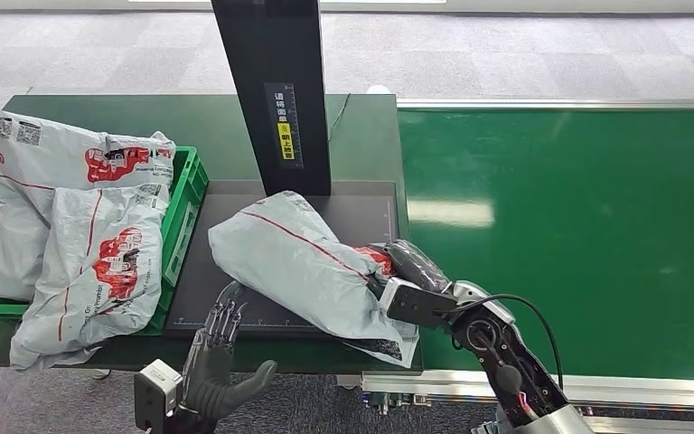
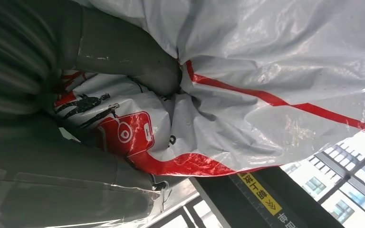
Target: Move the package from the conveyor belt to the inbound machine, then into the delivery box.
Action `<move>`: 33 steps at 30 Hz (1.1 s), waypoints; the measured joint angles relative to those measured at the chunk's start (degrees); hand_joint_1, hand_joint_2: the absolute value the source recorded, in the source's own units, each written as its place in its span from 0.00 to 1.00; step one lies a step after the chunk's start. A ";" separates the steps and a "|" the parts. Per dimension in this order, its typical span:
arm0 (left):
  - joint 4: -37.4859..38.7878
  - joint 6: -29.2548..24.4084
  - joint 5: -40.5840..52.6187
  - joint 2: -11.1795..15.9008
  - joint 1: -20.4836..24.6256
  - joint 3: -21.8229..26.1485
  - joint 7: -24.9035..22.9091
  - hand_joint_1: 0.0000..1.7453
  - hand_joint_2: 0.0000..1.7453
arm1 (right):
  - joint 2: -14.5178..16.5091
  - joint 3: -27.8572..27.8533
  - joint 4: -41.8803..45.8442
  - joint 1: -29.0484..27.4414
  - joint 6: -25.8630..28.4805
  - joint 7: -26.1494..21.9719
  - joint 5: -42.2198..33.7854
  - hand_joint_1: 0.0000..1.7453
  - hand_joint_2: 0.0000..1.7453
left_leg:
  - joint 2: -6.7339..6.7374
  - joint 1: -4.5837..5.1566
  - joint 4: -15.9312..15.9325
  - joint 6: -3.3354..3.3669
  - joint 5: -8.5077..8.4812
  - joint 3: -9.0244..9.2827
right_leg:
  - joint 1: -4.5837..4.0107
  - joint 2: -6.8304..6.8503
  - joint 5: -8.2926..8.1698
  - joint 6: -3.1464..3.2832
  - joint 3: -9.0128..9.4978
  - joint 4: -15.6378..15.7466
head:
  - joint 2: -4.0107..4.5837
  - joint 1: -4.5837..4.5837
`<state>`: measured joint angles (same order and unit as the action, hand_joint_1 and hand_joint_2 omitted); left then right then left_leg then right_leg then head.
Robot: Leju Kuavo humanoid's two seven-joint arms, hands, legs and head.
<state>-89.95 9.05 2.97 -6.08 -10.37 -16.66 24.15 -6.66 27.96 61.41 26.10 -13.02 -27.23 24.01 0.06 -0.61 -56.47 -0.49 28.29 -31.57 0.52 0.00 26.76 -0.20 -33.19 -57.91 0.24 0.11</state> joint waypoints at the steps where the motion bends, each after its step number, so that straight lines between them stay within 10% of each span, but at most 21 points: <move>1: 0.01 0.00 -0.01 0.05 -0.01 -0.01 0.00 0.00 1.00 | -0.05 0.17 -0.22 0.14 0.09 0.12 0.10 1.00 1.00 | 0.00 0.00 0.00 0.00 0.00 0.00 | 0.00 0.00 0.00 0.00 0.00 0.00 | 0.00 0.00; 3: 0.01 -0.01 -0.05 0.15 -0.01 -0.02 0.00 0.00 1.00 | -0.10 0.51 -0.57 0.31 0.52 0.74 0.54 0.89 1.00 | 0.00 0.00 0.00 0.00 0.00 0.00 | 0.00 0.00 0.00 0.00 0.00 0.00 | 0.00 0.00; 7: 0.01 -0.38 -0.10 0.20 -0.08 -0.02 0.00 0.00 1.00 | -0.11 1.12 -1.15 0.38 3.27 3.01 1.86 0.00 1.00 | 0.00 0.00 0.00 0.00 0.00 -0.01 | 0.00 0.00 0.00 0.00 0.00 0.00 | 0.00 0.00; 26: -0.02 -0.66 -0.41 0.20 -0.13 0.03 -0.87 0.00 1.00 | -0.09 0.92 -1.63 -0.77 8.93 3.58 -0.74 0.00 1.00 | 0.00 0.00 0.00 0.00 0.00 0.01 | 0.00 0.00 0.00 0.00 0.00 0.00 | 0.00 0.00; 33: -0.62 -2.95 -0.26 0.18 -0.75 0.10 -1.22 0.00 1.00 | 3.35 -7.80 10.88 -9.15 19.03 -5.69 -23.31 0.00 1.00 | -0.05 -0.01 0.00 -0.02 0.03 -0.03 | -0.01 0.02 0.03 0.01 -0.03 0.00 | 0.00 0.01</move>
<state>-90.57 6.10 2.71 -5.90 -11.12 -16.56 22.93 -3.30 20.15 72.29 16.95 6.01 -32.92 0.70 0.02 -0.62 -56.46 -0.52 28.32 -31.59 0.52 0.02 26.79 -0.19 -33.22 -57.91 0.24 0.12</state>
